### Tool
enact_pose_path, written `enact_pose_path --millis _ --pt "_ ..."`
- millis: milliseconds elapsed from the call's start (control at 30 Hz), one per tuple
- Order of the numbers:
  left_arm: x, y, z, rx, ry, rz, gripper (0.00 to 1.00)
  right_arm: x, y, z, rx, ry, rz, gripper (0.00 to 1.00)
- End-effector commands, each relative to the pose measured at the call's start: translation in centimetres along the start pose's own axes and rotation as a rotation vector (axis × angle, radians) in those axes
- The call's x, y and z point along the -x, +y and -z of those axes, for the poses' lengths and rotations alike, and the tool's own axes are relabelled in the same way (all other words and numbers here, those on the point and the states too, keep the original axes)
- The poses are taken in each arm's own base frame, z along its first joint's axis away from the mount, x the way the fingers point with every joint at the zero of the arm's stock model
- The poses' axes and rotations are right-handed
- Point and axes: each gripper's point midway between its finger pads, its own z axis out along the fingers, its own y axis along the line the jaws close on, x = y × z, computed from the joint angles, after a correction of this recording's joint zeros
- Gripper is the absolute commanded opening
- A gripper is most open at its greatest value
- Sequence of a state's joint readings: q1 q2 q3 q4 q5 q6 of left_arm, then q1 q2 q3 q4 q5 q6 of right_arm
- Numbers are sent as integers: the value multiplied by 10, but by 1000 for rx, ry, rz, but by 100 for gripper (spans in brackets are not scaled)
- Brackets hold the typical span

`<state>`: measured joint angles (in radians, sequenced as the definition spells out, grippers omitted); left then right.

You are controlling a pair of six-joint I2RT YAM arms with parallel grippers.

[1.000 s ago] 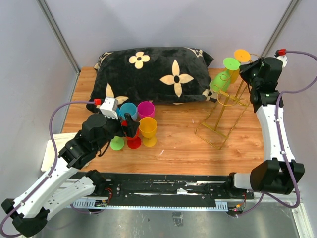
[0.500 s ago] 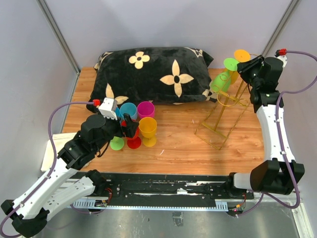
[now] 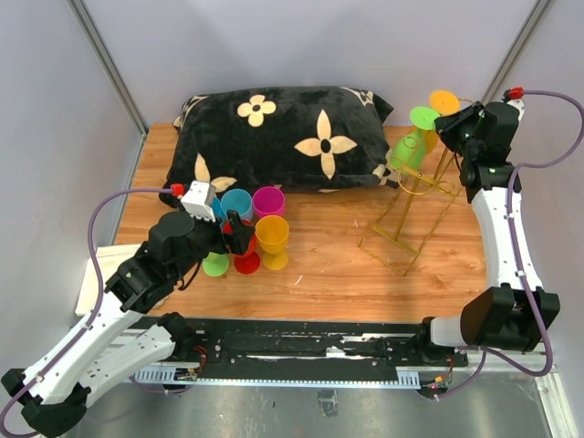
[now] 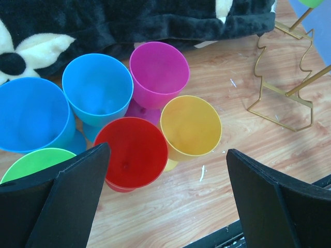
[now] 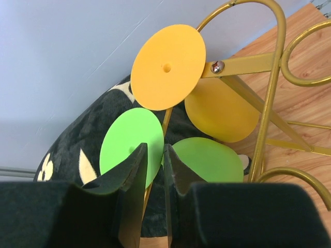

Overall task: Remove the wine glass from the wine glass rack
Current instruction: Pick up the wine glass from the wine rack.

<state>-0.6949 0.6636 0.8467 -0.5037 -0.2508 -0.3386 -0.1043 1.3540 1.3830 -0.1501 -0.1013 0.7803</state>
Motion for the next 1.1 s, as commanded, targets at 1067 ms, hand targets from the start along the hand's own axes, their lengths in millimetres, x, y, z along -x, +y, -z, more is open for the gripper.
enact_pose_path --millis 1067 --pt "15 1 6 4 -50 13 100 20 30 14 162 -64 -279 1"
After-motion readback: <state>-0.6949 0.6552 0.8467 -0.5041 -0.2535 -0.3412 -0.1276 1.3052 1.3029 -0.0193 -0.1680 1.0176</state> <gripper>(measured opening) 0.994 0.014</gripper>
